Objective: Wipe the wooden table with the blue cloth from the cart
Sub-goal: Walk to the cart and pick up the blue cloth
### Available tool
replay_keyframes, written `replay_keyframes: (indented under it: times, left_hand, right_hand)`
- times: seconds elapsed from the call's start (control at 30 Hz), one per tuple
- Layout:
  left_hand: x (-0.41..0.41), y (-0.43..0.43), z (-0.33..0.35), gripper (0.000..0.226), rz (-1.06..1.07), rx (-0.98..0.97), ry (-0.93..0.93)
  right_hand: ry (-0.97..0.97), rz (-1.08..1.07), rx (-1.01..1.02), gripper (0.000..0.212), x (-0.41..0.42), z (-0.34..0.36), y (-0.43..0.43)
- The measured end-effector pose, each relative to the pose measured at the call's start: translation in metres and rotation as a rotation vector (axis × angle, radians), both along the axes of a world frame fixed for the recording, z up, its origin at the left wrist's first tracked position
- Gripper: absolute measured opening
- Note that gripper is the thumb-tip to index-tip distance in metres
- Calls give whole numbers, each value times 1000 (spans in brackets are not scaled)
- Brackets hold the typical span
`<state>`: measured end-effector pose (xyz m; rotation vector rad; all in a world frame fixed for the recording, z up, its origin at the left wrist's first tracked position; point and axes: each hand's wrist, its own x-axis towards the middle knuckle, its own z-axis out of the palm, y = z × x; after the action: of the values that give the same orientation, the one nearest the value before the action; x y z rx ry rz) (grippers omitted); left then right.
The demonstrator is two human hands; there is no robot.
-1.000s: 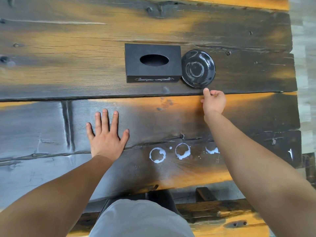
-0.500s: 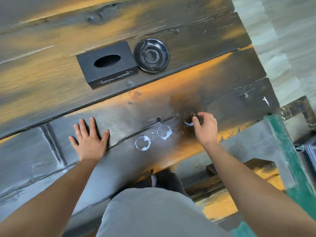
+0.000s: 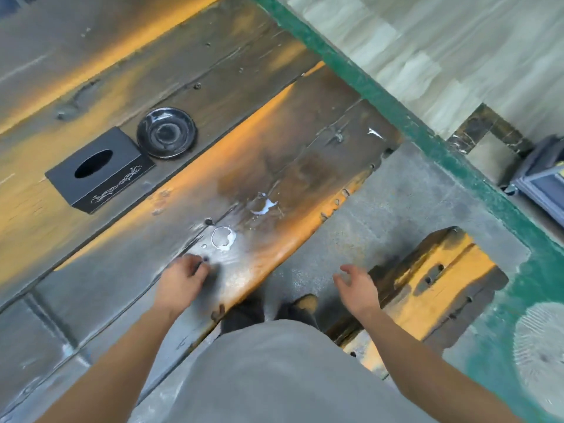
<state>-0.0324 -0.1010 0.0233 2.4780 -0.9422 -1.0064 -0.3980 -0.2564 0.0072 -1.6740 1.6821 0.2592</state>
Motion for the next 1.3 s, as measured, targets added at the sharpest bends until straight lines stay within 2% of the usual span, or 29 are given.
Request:
replay_keyframes:
  times: [0.1,0.2,0.4,0.53,0.7,0.87,1.07,1.2,1.3]
  left_hand:
    - [-59,-33,1,34,-275,62,33]
    - [-111,-64,1,40,-447,131,65]
    - [-186,-118,2,41,-616,237,76]
    - [-214,-151,3,49,-771,356,21]
    - [-240,-199,0,50,-801,373,4]
    - [-249,-252,-9,50,-827,417,-43]
    - [-254,-332,-19,40,-847,442,-91]
    - [-264,-392,-17,41,-877,473,-87]
    - [-275,-439,-12,31,-961,522,-50]
  right_hand:
    - [-3,-108,68,44,-45,-4,11]
    - [-9,-208,118,39,-90,-7,23]
    - [32,-378,260,31,-173,-14,53]
    - [133,-462,353,34,-213,-22,73]
    - [121,-601,425,38,-236,-28,68]
    - [-8,-726,335,33,-240,-19,8]
    - [-172,-762,226,35,-245,-1,-109]
    - [-204,-805,173,29,-258,12,-187]
    - [-182,-844,162,30,-274,17,-230]
